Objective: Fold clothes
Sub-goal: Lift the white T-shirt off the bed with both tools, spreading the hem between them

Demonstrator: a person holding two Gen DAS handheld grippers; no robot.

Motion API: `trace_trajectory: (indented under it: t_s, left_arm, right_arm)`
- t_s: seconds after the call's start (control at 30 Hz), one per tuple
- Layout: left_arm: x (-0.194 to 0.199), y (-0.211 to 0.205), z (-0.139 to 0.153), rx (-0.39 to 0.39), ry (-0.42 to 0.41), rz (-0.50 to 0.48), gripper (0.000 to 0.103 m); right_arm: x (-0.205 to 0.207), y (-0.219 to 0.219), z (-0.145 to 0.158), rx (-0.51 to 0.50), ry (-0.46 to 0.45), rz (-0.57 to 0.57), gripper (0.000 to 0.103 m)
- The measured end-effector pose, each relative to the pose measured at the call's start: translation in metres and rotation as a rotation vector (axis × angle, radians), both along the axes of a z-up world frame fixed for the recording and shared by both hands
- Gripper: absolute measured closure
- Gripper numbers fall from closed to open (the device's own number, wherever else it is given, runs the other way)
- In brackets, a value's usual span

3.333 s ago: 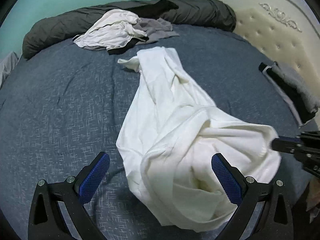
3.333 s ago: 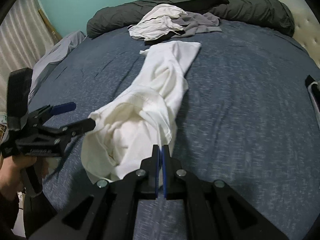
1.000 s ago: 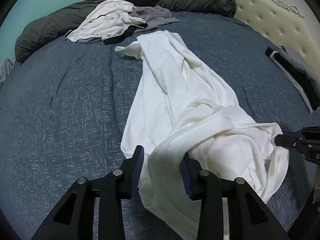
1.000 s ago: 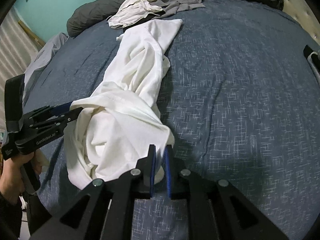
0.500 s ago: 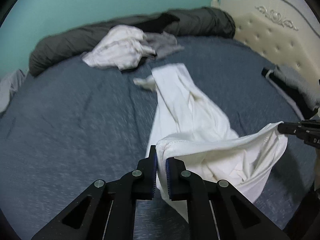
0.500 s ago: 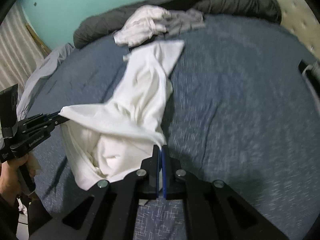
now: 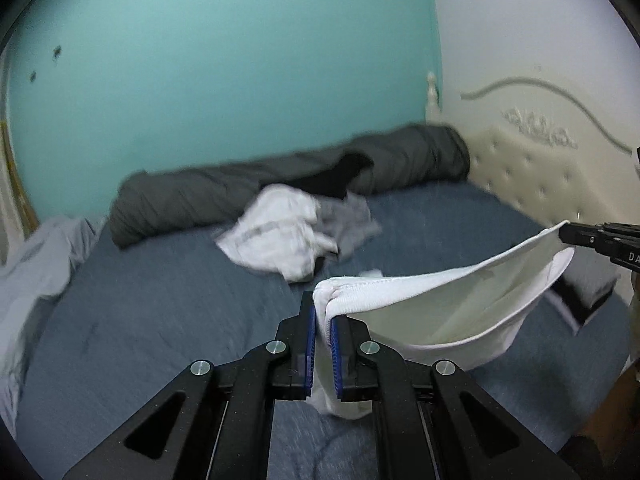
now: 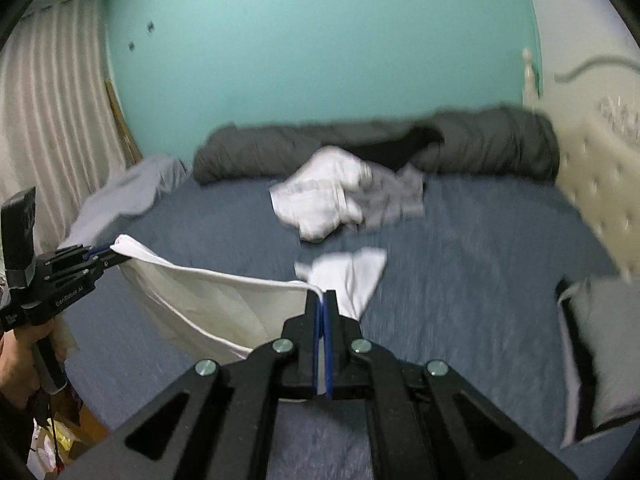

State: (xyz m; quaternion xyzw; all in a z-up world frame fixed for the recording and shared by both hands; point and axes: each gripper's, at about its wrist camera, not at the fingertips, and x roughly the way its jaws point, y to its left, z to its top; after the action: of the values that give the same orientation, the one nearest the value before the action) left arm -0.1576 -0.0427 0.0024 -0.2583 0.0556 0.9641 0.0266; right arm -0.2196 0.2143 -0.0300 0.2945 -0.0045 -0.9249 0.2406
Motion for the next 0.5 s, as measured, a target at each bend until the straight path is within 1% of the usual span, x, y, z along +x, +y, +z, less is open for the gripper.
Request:
trace_trajectory:
  t_s: [0.13, 0.27, 0.4, 0.5]
  left_arm:
    - [0.017, -0.001, 0.067, -0.036, 0.086, 0.006, 0.096]
    - [0.033, 0.002, 0.117, -0.05, 0.145, 0.006, 0.096]
    - [0.05, 0.006, 0.165, -0.059, 0.198, -0.001, 0.096]
    - [0.064, 0.009, 0.202, -0.066, 0.238, -0.006, 0.096]
  right_arm:
    - [0.009, -0.001, 0.067, -0.003, 0.104, 0.006, 0.102]
    - [0.023, -0.002, 0.127, -0.01, 0.192, 0.005, 0.102]
    - [0.035, 0.0, 0.177, -0.016, 0.256, -0.002, 0.102]
    - [0.041, 0.002, 0.208, -0.022, 0.285, -0.007, 0.102]
